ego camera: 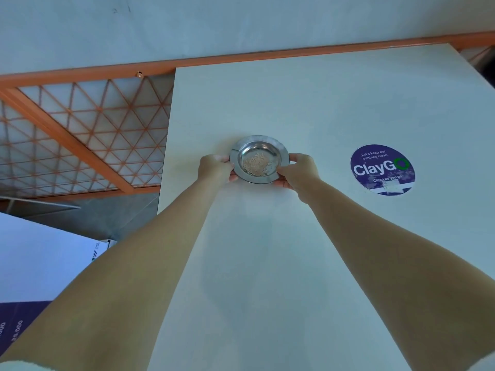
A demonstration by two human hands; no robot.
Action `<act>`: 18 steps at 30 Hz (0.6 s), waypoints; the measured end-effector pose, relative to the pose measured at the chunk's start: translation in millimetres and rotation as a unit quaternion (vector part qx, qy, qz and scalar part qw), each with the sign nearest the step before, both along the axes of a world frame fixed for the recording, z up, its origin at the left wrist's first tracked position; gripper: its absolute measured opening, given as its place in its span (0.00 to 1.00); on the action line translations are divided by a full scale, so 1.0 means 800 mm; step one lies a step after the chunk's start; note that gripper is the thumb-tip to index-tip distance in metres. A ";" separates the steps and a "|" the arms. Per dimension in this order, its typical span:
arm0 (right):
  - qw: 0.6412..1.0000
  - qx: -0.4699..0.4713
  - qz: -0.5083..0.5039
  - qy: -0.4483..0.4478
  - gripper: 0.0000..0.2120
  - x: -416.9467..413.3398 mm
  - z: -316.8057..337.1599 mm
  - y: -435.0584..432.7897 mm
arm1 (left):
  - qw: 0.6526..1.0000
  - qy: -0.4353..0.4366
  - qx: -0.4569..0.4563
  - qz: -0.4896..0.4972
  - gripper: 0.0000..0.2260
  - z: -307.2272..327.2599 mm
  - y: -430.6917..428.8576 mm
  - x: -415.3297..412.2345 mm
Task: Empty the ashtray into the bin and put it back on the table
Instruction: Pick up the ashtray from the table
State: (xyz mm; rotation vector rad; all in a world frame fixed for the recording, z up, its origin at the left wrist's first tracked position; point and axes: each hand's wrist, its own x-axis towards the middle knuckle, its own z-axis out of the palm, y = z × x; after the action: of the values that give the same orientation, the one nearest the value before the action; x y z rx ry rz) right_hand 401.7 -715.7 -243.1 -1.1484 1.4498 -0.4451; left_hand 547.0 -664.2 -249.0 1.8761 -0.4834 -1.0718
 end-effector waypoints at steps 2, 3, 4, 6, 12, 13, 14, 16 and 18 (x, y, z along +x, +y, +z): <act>1.000 0.008 -0.007 -0.020 0.21 -0.005 -0.002 0.002 | 1.000 0.013 -0.003 0.002 0.14 0.003 0.002 -0.002; 0.999 0.014 -0.013 -0.035 0.21 -0.007 -0.002 0.003 | 1.000 0.017 -0.006 0.002 0.14 0.005 0.003 -0.003; 0.998 0.020 -0.020 -0.050 0.21 -0.010 -0.002 0.004 | 1.000 0.019 -0.010 0.002 0.14 0.007 0.004 -0.004; 0.997 0.027 -0.029 -0.071 0.22 -0.014 0.002 0.006 | 1.000 0.019 -0.020 -0.001 0.14 0.012 0.006 -0.004; 0.993 0.018 -0.051 -0.107 0.23 -0.029 0.024 0.016 | 0.998 0.006 -0.053 -0.031 0.14 0.034 0.011 -0.008; 0.992 0.017 -0.056 -0.111 0.22 -0.032 0.029 0.019 | 0.998 0.006 -0.058 -0.038 0.14 0.039 0.012 -0.010; 0.991 0.018 -0.063 -0.115 0.22 -0.036 0.034 0.021 | 0.997 0.005 -0.059 -0.044 0.14 0.044 0.011 -0.012; 0.988 0.025 -0.079 -0.133 0.21 -0.046 0.047 0.025 | 0.997 0.003 -0.055 -0.056 0.14 0.054 0.010 -0.019; 0.982 0.037 -0.096 -0.158 0.19 -0.060 0.060 0.030 | 0.996 0.005 -0.057 -0.069 0.14 0.066 0.008 -0.028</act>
State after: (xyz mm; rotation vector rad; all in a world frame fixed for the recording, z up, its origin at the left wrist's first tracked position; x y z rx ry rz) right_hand 353.9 -692.0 -194.9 -0.8369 1.2900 -0.6708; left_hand 524.9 -657.7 -196.0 1.7562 -0.6636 -1.1197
